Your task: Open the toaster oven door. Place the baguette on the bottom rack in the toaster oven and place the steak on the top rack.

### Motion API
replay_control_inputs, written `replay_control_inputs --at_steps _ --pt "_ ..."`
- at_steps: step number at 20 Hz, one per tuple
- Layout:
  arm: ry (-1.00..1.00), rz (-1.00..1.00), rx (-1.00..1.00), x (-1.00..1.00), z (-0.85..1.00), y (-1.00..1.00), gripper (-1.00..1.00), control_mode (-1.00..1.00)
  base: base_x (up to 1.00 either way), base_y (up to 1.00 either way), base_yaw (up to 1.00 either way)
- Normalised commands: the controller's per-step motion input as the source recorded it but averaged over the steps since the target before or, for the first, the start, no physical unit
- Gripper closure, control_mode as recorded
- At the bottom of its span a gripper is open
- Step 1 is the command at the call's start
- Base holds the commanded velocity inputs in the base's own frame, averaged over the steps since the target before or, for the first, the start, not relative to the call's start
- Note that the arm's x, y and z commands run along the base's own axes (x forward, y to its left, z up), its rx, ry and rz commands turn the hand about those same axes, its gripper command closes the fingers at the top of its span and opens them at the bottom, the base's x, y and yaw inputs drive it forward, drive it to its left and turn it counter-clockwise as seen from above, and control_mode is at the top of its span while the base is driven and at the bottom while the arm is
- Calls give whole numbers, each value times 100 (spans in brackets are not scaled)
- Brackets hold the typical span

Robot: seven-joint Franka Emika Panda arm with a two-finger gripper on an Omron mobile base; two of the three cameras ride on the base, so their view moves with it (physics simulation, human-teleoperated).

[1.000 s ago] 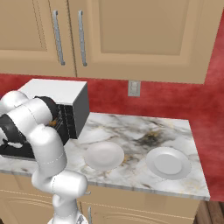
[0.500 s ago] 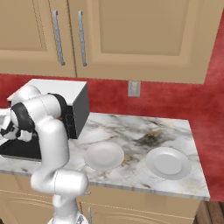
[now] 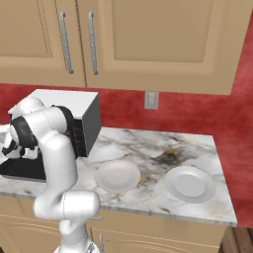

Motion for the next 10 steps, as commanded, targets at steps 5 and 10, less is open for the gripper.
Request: replay_control_inputs --at_steps 5,10 --pt "2 1 -3 -91 72 0 -100 -100 0 0 0" --pt "1 0 -1 -56 100 5 -100 -100 0 0 0"
